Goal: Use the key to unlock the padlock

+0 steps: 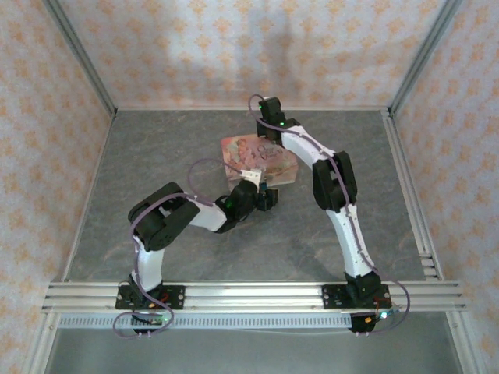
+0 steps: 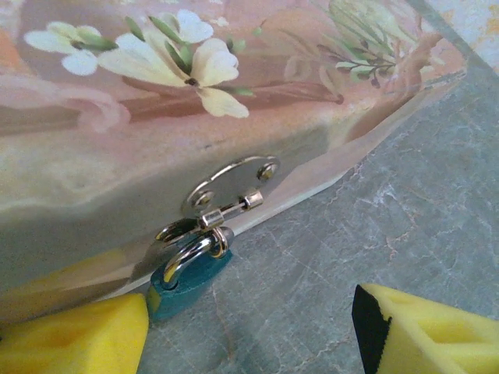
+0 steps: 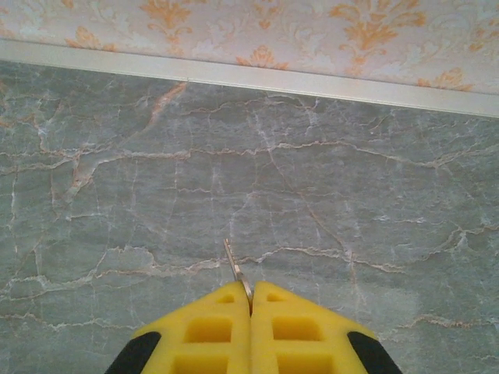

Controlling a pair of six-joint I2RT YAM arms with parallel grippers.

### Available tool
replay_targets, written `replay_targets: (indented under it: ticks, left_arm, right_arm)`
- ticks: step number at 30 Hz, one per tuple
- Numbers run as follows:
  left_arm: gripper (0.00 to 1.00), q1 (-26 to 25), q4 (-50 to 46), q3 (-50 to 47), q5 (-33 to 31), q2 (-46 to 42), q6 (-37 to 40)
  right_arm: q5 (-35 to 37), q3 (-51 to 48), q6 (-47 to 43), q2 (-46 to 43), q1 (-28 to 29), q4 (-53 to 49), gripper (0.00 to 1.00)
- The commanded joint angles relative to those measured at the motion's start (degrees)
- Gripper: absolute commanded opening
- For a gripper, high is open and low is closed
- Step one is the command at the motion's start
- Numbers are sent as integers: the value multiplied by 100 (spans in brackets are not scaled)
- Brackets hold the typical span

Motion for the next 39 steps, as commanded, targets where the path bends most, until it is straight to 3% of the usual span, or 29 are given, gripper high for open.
replay_targets:
  ticks: [1, 7, 12, 19, 24, 29, 35, 39]
  left_arm:
    - [70, 214, 452, 280, 642, 118, -73]
    - [64, 489, 1084, 328, 1697, 218, -685]
    - [62, 523, 1086, 459, 1777, 204, -768]
    - [56, 534, 811, 347, 1423, 112, -841]
    - [65, 533, 420, -145, 650, -236, -748]
    - [68, 508, 123, -465, 107, -724, -679]
    - [68, 491, -130, -152, 105, -607, -452]
    - [69, 264, -675, 71, -466, -677, 66]
  right_arm:
    - [-59, -455, -78, -14, 197, -580, 0]
    - [-119, -841, 29, -114, 232, -328, 0]
    - [-168, -923, 42, -153, 259, -270, 0]
    - [-208, -966, 58, -167, 276, -281, 0]
    - [-200, -1004, 42, -193, 289, -298, 0]
    - [-226, -1025, 51, -210, 310, -307, 0]
    - [-225, -1032, 57, -244, 373, -311, 0]
    - [-217, -1031, 29, -241, 406, -323, 0]
